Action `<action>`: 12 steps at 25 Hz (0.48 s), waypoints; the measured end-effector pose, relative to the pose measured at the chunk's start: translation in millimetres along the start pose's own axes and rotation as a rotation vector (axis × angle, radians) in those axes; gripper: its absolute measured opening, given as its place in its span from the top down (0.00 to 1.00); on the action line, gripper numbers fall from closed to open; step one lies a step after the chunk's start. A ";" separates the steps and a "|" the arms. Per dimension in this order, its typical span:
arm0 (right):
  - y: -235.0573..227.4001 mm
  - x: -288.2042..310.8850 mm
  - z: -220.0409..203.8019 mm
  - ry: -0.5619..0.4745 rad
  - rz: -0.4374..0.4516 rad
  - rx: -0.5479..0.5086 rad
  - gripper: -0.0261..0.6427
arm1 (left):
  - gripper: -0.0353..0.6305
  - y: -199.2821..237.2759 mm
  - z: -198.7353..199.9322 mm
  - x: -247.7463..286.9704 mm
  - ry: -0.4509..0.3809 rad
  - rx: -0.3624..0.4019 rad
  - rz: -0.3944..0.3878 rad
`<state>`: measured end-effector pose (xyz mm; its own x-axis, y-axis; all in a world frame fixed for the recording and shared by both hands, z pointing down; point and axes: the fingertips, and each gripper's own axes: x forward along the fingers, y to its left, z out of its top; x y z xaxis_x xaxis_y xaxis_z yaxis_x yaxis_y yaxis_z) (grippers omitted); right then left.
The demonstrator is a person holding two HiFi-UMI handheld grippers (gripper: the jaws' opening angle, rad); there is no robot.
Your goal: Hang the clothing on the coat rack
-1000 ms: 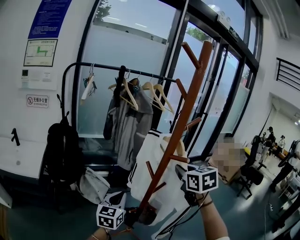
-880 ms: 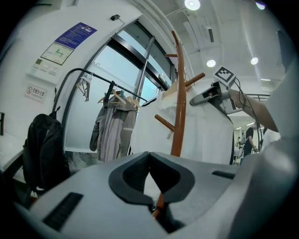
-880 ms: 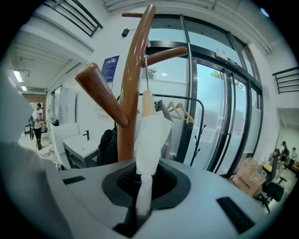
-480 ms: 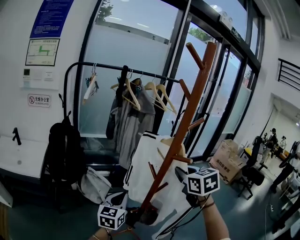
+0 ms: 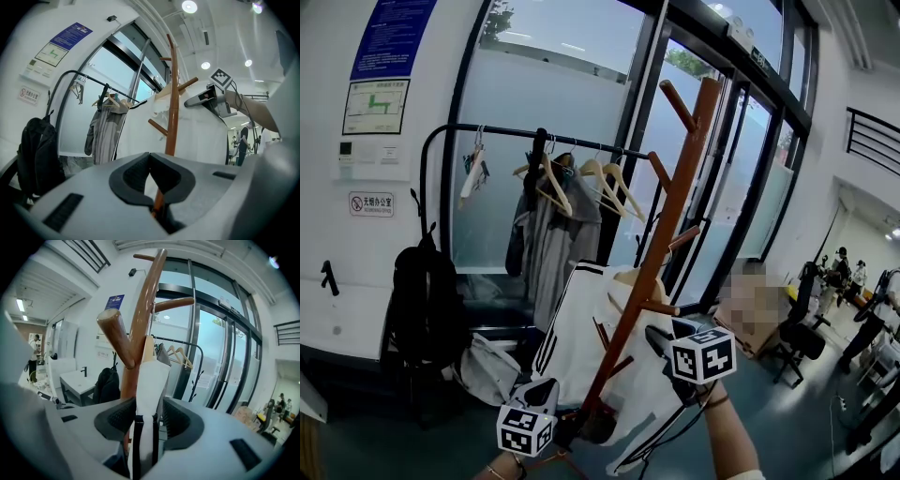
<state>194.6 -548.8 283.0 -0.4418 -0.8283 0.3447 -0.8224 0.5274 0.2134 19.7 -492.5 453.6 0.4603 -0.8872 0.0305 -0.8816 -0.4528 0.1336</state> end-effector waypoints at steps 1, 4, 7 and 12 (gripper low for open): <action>-0.9 -2.6 1.1 -0.004 -0.014 -0.016 0.67 | 0.93 -1.3 0.2 -0.9 0.001 0.003 -0.006; 0.3 -11.4 4.9 -0.014 -0.039 -0.045 0.64 | 0.94 -4.7 2.1 -4.9 0.001 0.011 -0.023; 5.9 -20.4 7.8 -0.017 -0.051 -0.055 0.61 | 0.94 -8.8 4.6 -10.2 -0.001 0.016 -0.043; 14.9 -37.5 12.2 -0.027 -0.094 -0.070 0.59 | 0.94 -16.1 6.4 -23.0 -0.004 0.020 -0.080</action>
<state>194.5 -512.2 262.0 -0.3740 -0.8791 0.2955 -0.8339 0.4582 0.3077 22.7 -465.4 444.5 0.5287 -0.8486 0.0166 -0.8440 -0.5236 0.1161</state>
